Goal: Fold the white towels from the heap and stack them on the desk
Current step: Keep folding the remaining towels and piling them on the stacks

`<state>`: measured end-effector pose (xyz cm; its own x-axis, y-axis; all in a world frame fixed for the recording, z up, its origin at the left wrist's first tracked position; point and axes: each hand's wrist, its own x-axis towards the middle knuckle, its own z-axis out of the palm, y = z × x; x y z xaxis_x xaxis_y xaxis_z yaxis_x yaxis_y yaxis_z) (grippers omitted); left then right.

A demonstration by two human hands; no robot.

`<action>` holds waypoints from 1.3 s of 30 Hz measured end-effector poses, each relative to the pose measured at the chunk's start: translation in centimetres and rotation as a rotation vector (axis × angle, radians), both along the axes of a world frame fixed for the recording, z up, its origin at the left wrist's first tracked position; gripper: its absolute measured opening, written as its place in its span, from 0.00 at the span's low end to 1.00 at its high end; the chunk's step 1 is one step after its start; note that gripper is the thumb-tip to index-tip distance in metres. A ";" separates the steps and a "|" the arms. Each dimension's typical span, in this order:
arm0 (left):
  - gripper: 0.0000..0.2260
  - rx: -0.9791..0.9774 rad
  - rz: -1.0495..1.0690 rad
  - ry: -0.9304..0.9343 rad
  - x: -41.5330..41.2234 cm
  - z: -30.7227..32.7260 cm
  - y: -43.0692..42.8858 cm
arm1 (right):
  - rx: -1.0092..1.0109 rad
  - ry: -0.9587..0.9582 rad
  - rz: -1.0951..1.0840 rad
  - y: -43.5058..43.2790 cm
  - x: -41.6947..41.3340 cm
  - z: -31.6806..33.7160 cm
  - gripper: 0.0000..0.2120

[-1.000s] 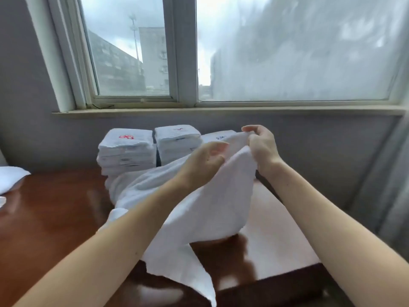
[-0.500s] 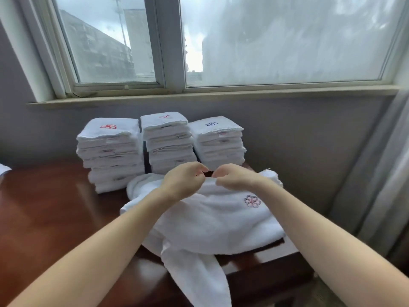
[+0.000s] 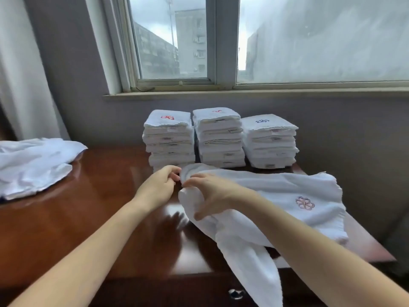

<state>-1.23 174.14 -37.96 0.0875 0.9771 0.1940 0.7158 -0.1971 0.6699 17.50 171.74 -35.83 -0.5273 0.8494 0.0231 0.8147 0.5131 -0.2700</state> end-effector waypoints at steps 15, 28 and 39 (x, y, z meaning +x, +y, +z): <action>0.16 -0.291 -0.423 -0.266 5.4 -0.6 -3.6 | -0.294 1.381 -0.490 0.7 6.4 -1.8 0.11; 0.14 0.300 -0.037 -0.343 2.2 6.7 -2.4 | -0.053 1.256 -0.402 -0.4 9.3 0.9 0.19; 0.20 -0.432 -0.159 0.304 -4.2 6.2 -5.4 | -0.418 0.252 -0.061 0.6 2.2 3.5 0.18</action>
<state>-5.43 168.75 -31.76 0.2303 0.9323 -0.2787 0.8735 -0.0719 0.4815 19.72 172.33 -32.36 -0.4981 0.8422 -0.2063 0.7229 0.2720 -0.6351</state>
